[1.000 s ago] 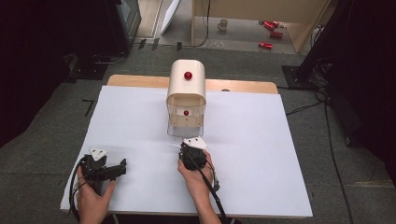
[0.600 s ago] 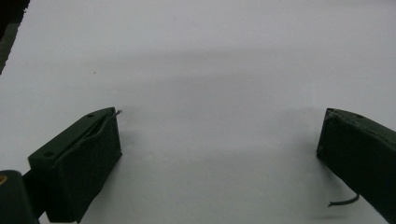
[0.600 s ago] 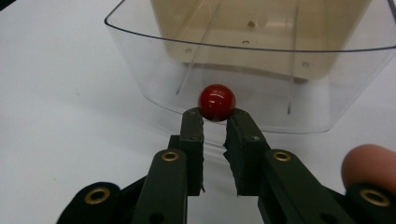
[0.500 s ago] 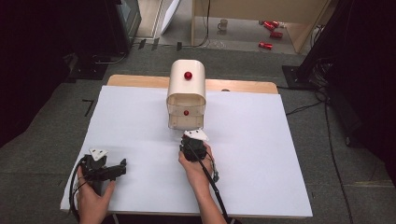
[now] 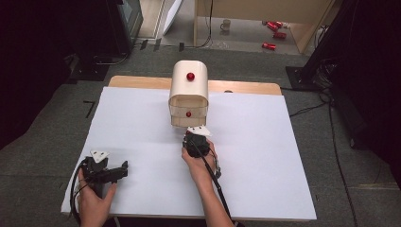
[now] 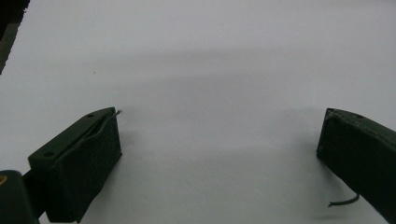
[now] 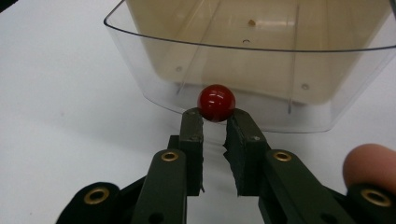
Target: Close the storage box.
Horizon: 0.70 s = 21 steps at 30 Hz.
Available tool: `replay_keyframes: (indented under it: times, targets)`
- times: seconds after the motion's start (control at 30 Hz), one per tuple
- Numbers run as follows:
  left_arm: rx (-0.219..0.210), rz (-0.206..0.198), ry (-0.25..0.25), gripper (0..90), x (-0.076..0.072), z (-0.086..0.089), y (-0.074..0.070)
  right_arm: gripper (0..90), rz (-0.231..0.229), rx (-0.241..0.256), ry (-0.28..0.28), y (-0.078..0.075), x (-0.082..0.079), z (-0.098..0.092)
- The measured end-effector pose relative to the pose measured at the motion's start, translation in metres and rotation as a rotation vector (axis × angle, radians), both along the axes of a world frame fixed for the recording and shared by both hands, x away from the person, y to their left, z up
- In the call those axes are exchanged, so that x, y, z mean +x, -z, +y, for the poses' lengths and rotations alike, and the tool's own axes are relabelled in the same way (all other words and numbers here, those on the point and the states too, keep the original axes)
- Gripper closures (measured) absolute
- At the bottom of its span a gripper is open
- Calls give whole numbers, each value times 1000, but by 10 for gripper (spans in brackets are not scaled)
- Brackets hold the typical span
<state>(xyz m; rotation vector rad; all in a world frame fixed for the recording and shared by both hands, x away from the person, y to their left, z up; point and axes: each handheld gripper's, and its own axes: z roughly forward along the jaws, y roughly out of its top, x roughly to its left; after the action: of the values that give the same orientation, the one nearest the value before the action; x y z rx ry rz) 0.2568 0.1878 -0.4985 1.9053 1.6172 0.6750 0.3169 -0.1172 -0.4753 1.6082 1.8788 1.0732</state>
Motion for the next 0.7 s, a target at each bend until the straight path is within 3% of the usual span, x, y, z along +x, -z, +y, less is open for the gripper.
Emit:
replay_keyframes:
  times: [0.7]
  targets:
    - [1, 2, 1, 0, 0, 0, 0, 746, -10, -18, 12, 1, 18, 0]
